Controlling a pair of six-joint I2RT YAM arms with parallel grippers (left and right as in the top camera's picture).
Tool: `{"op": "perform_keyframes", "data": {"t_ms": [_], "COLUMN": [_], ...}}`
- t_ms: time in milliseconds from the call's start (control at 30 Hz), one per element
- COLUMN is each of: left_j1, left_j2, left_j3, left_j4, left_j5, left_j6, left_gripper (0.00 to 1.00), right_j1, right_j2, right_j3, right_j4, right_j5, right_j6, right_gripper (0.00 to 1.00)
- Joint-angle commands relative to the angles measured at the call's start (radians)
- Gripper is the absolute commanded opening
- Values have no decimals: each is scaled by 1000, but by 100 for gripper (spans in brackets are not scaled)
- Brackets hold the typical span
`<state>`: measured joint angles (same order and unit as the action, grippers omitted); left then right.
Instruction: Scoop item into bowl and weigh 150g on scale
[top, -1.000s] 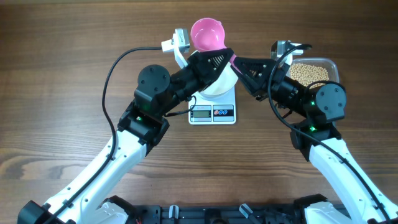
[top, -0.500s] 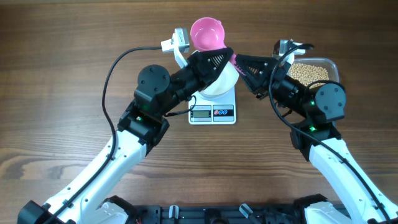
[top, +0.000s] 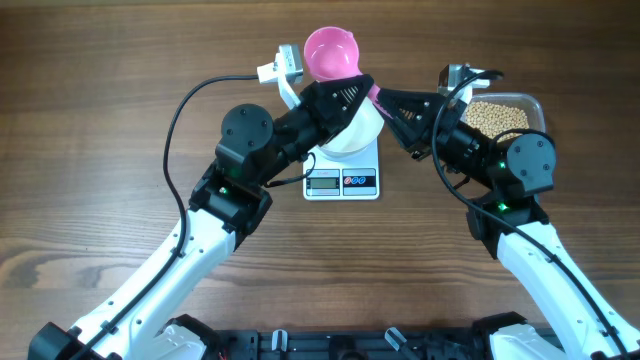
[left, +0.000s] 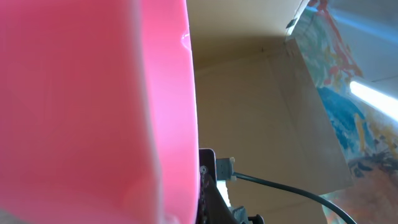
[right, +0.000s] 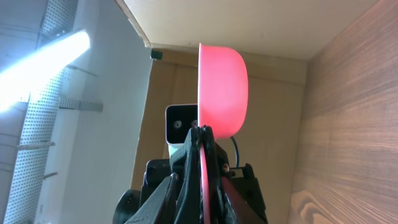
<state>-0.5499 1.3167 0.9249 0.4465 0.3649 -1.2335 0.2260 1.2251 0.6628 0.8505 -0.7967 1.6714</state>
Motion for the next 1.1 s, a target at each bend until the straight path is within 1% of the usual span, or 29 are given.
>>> {"op": "perform_keyframes", "data": {"t_ms": [0, 467, 500, 567, 600, 633, 767, 800, 833, 867, 900, 933, 967, 1000, 1067], "left_j1": [-2, -2, -2, -2, -2, -2, -2, -2, -2, -2, -2, -2, -2, -2, -2], "left_j2": [6, 6, 6, 6, 6, 6, 6, 6, 6, 6, 6, 6, 6, 6, 6], "left_j3": [11, 11, 11, 11, 11, 11, 11, 11, 11, 11, 11, 11, 11, 11, 11], "left_j4": [7, 6, 6, 6, 6, 6, 6, 6, 6, 6, 6, 5, 2, -11, -48], "left_j5": [-11, -11, -11, -10, -10, -10, -6, -6, -2, 5, 9, 15, 20, 20, 20], "left_j6": [-2, -2, -2, -2, -2, -2, -2, -2, -2, -2, -2, -2, -2, -2, -1], "left_gripper": [4, 4, 4, 4, 4, 4, 4, 6, 12, 29, 52, 80, 98, 100, 100], "right_j1": [3, 3, 3, 3, 3, 3, 3, 3, 3, 3, 3, 3, 3, 3, -4], "right_j2": [0, 0, 0, 0, 0, 0, 0, 0, 0, 0, 0, 0, 0, 0, 0], "right_j3": [9, 9, 9, 9, 9, 9, 9, 9, 9, 9, 9, 10, 9, 10, 10], "right_j4": [2, 2, 2, 2, 2, 2, 2, 2, 2, 2, 2, 2, -6, -30, -101], "right_j5": [-28, -12, -11, -11, -11, -7, -4, -3, 0, 5, 13, 25, 44, 70, 113], "right_j6": [-19, -19, -19, -19, -19, -20, -23, -29, -35, -49, -58, -77, -102, -126, -171], "right_gripper": [21, 18, 17, 8, 6, 4, 4, 4, 4, 4, 4, 5, 5, 4, 5]}}
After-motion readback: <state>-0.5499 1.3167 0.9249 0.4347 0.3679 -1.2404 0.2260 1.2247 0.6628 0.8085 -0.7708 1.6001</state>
